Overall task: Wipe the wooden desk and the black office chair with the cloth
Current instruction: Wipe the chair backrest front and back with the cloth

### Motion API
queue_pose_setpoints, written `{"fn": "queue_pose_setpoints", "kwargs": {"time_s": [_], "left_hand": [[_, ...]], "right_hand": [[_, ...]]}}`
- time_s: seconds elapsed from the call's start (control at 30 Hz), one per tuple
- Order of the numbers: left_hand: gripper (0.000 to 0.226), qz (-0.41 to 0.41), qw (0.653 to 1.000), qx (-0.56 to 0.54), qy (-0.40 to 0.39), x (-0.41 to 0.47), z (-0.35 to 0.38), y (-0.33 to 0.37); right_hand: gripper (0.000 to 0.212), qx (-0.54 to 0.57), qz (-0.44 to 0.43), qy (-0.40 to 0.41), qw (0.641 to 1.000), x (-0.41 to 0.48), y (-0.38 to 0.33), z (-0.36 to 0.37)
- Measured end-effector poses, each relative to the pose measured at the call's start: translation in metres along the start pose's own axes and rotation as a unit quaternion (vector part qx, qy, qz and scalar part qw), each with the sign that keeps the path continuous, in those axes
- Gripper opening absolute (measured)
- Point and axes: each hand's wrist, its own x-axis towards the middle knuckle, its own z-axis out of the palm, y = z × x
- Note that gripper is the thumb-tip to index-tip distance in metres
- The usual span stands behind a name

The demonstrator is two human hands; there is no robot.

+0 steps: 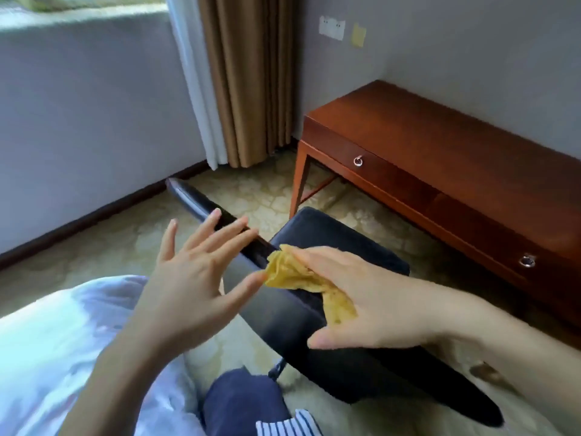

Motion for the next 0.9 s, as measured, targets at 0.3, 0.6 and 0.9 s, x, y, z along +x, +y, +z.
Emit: {"fn": "queue_pose_setpoints", "kwargs": {"time_s": [0.3,0.6,0.9], "left_hand": [[0.074,-0.175,0.923,-0.310,0.144,-0.056,0.065,0.092],[0.078,-0.166,0.882,-0.416,0.147,-0.046,0.067,0.094],[0.048,-0.246,0.847,-0.409,0.233,-0.007,0.049,0.103]], "right_hand": [[0.069,-0.140,-0.075,0.176,0.971,-0.014,-0.005,0.025],[0.059,-0.155,-0.067,0.227,0.959,0.000,-0.022,0.034],[0.052,0.010,-0.039,0.220,0.975,0.022,-0.012,0.033]]}}
